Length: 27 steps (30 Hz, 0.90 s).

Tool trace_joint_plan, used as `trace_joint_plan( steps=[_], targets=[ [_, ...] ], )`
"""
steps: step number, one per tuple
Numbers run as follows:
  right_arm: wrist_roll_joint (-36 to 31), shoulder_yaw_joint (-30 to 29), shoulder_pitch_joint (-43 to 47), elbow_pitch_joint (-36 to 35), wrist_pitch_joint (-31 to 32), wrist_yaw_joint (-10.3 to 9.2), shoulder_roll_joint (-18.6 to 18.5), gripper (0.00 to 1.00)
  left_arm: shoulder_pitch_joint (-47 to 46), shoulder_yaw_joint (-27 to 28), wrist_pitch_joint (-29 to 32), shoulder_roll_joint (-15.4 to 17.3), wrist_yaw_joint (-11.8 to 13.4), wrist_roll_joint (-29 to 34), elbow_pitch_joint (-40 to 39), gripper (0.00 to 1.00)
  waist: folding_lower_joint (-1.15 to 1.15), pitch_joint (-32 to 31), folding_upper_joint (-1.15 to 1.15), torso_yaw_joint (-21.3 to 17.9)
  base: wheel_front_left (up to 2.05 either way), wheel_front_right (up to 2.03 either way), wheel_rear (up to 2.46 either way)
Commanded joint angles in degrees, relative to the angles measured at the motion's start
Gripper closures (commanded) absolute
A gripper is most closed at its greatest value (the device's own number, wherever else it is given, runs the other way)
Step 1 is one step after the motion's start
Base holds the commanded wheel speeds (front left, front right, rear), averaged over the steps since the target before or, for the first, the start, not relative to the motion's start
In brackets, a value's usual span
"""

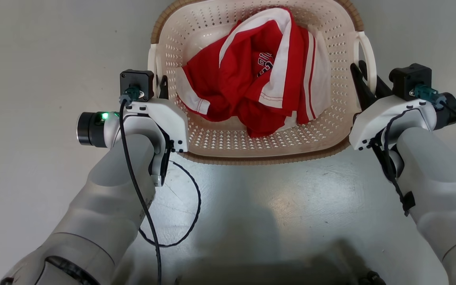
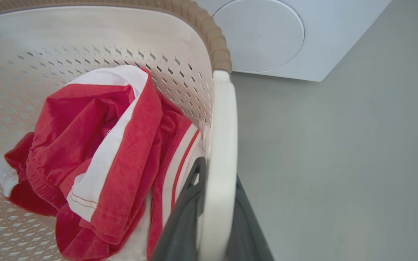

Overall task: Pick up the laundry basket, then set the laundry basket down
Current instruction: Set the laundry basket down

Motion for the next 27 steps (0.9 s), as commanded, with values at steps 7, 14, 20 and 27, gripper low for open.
trace_joint_plan(
  steps=[7, 14, 20, 27],
  targets=[
    [-4.1, -1.75, 3.8, -2.27, -1.2, 1.01, 3.22, 1.0, -0.8, 3.43, -0.29, -0.13, -0.55, 4.82, -1.21, 1.0, 0.0, 1.97, 0.0, 0.22, 0.0, 0.0, 0.0],
    [-5.81, -4.48, 3.54, -2.94, -1.2, 1.01, 4.28, 1.0, -1.2, 6.02, -0.29, -0.35, -1.12, 8.02, -0.76, 1.0, 0.0, 3.51, 0.0, -0.14, 0.0, 0.0, 0.0],
    [-6.59, -5.69, 3.49, -2.79, -1.2, 1.01, 4.65, 1.0, -1.28, 7.61, -0.29, -0.49, -1.43, 9.72, -0.4, 1.0, 0.0, 4.29, 0.0, -0.42, 0.0, 0.0, 0.0],
    [-7.33, -7.15, 3.1, -1.96, -1.2, 1.01, 4.99, 0.75, -1.36, 9.01, -0.29, -0.61, -1.72, 10.69, 0.83, 1.0, 0.0, 4.66, 0.0, -0.48, 0.0, 0.0, 0.0]
  ],
)
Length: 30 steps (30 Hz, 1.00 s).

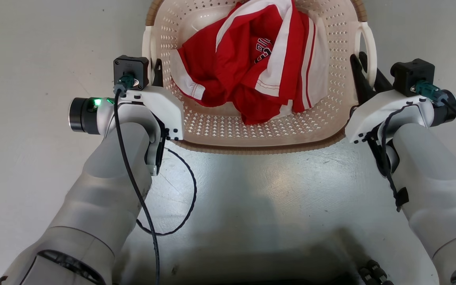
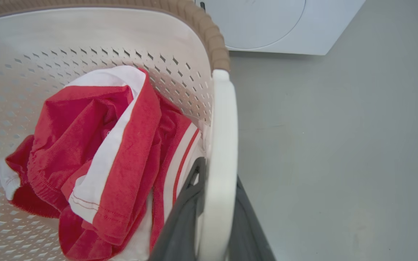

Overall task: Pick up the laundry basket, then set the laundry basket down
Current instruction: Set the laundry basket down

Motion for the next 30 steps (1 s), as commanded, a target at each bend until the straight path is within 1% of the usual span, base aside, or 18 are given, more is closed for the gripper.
trace_joint_plan(
  steps=[1, 2, 3, 4, 5, 11, 16, 23, 30],
  targets=[
    [-1.72, 1.28, 2.46, -0.93, -0.51, 1.0, 1.99, 0.64, 0.21, 0.56, 0.14, 0.19, -0.69, 0.41, 0.11, 1.0, 0.0, 0.05, 0.0, 0.03, 0.0, 0.0, 0.0],
    [-1.92, 0.97, 2.43, -0.92, -0.51, 1.0, 2.01, 0.56, 0.25, 0.66, 0.14, 0.18, -0.83, 0.2, 0.36, 0.87, 0.0, 0.07, 0.0, 0.05, 0.0, 0.0, 0.0],
    [-2.16, 0.74, 2.39, -0.91, -0.51, 1.0, 2.02, 0.33, 0.42, 0.65, 0.14, 0.17, -0.97, -0.19, 0.52, 0.62, 0.0, 0.09, 0.0, 0.03, 0.0, 0.0, 0.0],
    [-2.45, 0.36, 2.28, -1.13, -0.51, 1.0, 1.92, 0.1, 0.6, 0.55, 0.14, 0.16, -1.08, -0.69, 0.64, 0.15, 0.0, 0.11, 0.0, 0.0, 0.0, 0.0, 0.0],
    [-2.74, -0.07, 2.25, -1.29, -0.51, 1.0, 1.82, 0.0, 0.79, 0.29, 0.14, 0.16, -1.25, -1.22, 0.77, 0.0, 0.0, 0.12, 0.0, -0.01, 0.0, 0.0, 0.0],
    [-4.22, -1.78, 2.39, -1.85, -0.51, 1.0, 1.46, 0.0, 0.84, -1.6, 0.18, 0.15, -1.22, -3.87, 1.63, 0.0, 0.0, -0.01, 0.0, 0.01, 0.0, 0.0, 0.0],
    [-5.58, -3.36, 2.81, -2.28, -0.51, 1.0, 1.55, 0.0, 0.45, -2.99, 0.16, 0.15, -0.39, -5.58, 1.9, 0.0, 0.0, -0.55, 0.0, 0.06, 0.0, 0.0, 0.0],
    [-6.88, -5.28, 3.69, -3.04, -0.51, 1.0, 2.22, 0.0, 0.61, -3.79, 0.15, 0.14, 0.54, -6.41, 2.27, 0.0, 0.0, -2.33, 0.0, -0.13, 0.0, 0.0, 0.0],
    [-7.8, -7.46, 5.31, -4.0, -0.51, 1.0, 2.72, 0.0, 2.06, -3.5, 0.14, 0.14, 1.02, -6.17, 2.69, 0.0, 0.0, -5.83, 0.0, -0.34, 0.0, 0.0, 0.0]
  ],
)
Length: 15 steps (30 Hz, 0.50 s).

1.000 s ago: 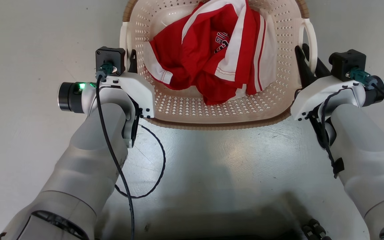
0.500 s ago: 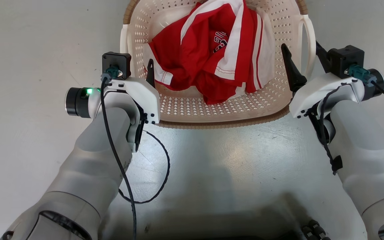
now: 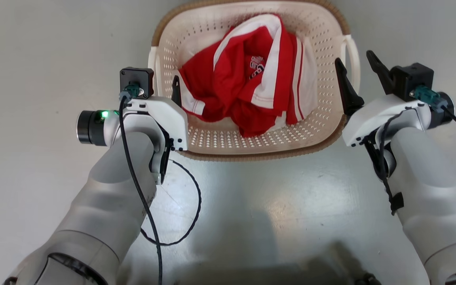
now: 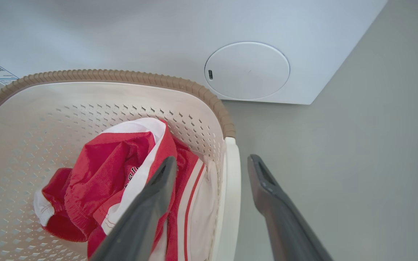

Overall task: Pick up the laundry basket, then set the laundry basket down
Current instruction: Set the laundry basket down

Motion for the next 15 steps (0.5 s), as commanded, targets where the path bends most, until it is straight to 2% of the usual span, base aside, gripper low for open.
trace_joint_plan(
  steps=[1, 8, 15],
  targets=[
    [-0.56, -0.05, 3.32, -1.05, -0.53, 0.34, 0.85, 0.0, 2.03, 1.06, -0.2, 1.06, 1.23, 0.63, -0.36, 0.0, 0.0, -1.71, 0.0, -0.07, 0.0, 0.0, 0.0],
    [-1.3, -2.89, 7.09, -3.24, -0.53, 0.34, 1.29, 0.0, 5.45, 4.09, -0.2, 1.53, 3.19, 3.15, -2.48, 0.0, 0.0, -8.16, 0.0, -0.19, 0.0, 0.0, 0.0],
    [-2.26, -4.99, 12.12, -5.64, -0.53, 0.34, 1.37, 0.0, 12.59, 9.7, -0.2, 2.68, 2.91, 6.08, -9.12, 0.0, 0.0, -16.98, 0.0, -1.0, 0.0, 0.0, 0.0]
  ],
)
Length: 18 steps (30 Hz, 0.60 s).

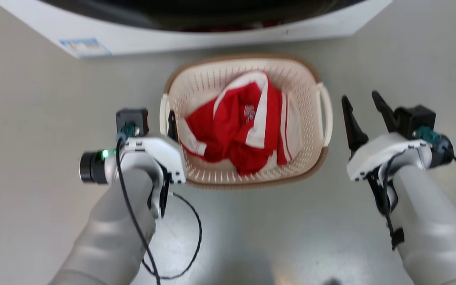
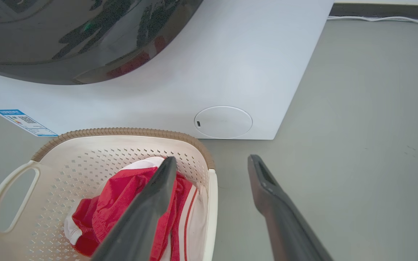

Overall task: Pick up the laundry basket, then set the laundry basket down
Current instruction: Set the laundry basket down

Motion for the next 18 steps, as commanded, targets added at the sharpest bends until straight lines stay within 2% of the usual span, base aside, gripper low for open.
trace_joint_plan(
  steps=[1, 7, 9, 18],
  targets=[
    [-0.92, 0.45, 3.27, -1.63, -0.53, 0.34, 0.52, 0.0, 3.22, 2.81, -0.29, 1.52, 0.3, 1.34, -2.56, 0.0, 0.0, -5.58, 0.0, -0.61, 0.0, 0.0, 0.0],
    [-3.29, -0.99, 7.32, -3.5, -0.53, 0.34, -0.08, 0.0, 10.11, 8.24, -0.29, 1.52, -1.67, 4.59, -8.83, 0.0, 0.0, -13.21, 0.0, -0.8, 0.0, 0.0, 0.0],
    [-3.9, -1.29, 8.53, -4.71, -0.53, 0.34, -0.16, 0.0, 12.45, 10.29, -0.29, 1.45, -3.19, 5.11, -10.83, 0.0, 0.0, -15.5, 0.0, -0.84, 0.0, 0.0, 0.0],
    [-5.66, -2.41, 13.48, -10.05, -0.53, 0.34, -0.39, 0.0, 19.98, 17.54, -0.29, 1.48, -6.39, 8.2, -15.49, 0.0, 0.0, -22.29, 0.0, -0.66, 0.0, 0.0, 0.0]
  ],
)
